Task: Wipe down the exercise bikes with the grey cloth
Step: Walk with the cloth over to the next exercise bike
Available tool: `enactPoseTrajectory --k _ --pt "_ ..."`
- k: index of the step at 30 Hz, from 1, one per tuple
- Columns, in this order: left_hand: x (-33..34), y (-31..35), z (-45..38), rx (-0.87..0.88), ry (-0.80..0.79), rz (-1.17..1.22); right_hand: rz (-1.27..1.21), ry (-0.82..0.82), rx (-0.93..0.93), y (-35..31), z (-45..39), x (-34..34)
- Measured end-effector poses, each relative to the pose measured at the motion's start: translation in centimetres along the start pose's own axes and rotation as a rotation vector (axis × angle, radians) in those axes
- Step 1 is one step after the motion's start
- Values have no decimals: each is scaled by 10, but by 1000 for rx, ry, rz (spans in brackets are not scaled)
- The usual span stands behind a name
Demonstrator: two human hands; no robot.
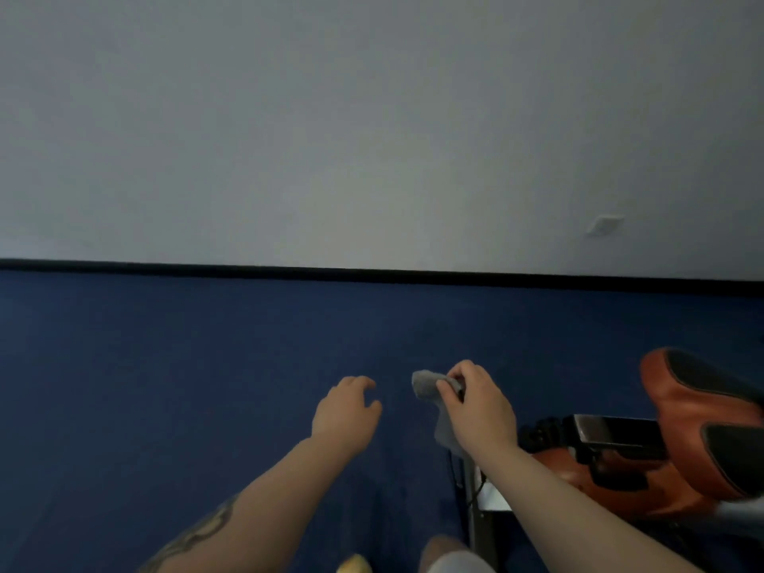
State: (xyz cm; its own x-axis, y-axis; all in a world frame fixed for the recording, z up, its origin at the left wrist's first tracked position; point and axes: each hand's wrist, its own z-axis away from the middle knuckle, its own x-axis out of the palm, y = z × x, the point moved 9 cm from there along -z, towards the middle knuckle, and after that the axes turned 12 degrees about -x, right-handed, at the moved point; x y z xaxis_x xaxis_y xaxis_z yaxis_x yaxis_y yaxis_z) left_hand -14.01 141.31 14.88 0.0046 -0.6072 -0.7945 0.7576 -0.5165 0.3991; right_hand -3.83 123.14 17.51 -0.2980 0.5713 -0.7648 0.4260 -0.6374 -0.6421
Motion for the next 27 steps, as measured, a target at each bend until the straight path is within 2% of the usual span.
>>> enactPoseTrajectory --k 6,12,15,20,27 --pt "5 80 -73 172 -126 -55 -11 138 158 30 -53 -17" --pt "11 170 -160 305 -175 -111 -2 216 307 89 -123 -34" --pt "14 215 -198 324 -225 -162 -18 255 376 119 -156 -55" --pt "21 314 -247 461 -244 -195 -33 351 488 163 -204 -99" --pt "54 434 -294 624 -378 -245 -4 488 658 216 -248 -148"
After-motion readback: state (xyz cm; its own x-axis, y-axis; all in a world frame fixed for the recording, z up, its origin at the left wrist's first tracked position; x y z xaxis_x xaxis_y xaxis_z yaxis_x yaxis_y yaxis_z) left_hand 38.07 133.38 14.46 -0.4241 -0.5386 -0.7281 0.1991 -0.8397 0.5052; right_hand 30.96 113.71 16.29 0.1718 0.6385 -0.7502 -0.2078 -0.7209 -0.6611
